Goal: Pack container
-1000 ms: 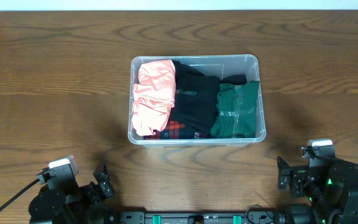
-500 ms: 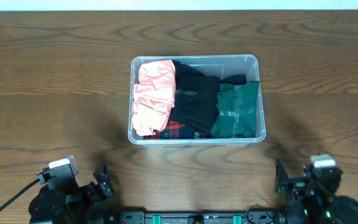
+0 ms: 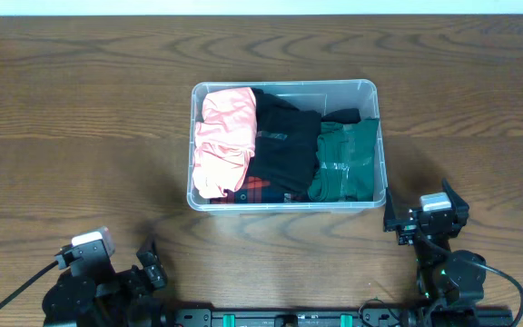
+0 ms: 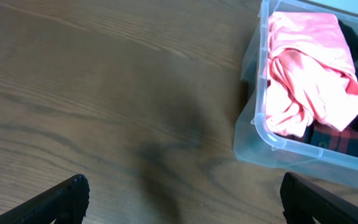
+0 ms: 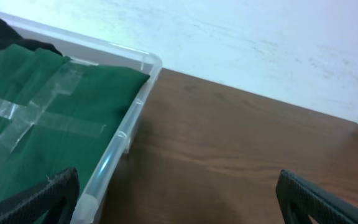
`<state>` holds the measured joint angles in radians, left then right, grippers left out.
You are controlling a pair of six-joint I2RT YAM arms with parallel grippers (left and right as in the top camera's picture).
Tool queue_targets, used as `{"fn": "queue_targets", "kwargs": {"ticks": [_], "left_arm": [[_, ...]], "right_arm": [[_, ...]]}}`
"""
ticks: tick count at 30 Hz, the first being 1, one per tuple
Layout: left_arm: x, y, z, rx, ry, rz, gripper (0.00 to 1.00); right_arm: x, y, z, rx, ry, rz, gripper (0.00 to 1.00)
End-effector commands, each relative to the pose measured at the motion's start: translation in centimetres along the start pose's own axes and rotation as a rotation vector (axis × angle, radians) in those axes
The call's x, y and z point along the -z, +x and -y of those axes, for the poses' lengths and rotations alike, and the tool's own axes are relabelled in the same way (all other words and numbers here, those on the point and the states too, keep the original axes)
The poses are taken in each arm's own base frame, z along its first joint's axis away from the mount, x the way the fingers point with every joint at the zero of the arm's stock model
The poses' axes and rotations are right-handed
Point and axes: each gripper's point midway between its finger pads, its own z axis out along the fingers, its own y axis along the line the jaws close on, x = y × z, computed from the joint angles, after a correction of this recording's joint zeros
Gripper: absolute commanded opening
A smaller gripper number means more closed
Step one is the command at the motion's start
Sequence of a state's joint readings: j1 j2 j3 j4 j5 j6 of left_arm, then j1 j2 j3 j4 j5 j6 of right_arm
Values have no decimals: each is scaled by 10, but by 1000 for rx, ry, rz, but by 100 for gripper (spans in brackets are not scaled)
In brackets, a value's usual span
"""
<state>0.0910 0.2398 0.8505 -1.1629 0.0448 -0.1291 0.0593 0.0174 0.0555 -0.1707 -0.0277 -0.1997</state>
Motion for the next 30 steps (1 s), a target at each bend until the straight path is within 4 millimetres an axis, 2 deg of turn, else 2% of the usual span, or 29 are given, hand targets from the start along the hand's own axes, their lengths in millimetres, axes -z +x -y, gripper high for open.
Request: {"fn": "queue_targets", "kwargs": {"ticks": [1,25,30], "left_arm": [[1,0,-1,-15,-7,4,98],[1,0,-1,-15,-7,4,98],[-11,5,-3,-19,-17,-11,98]], "right_arm": [[0,1,1,33,2,2,99],[0,2,0,33,1,0,99],[0,2,0,32,1,0,99]]}}
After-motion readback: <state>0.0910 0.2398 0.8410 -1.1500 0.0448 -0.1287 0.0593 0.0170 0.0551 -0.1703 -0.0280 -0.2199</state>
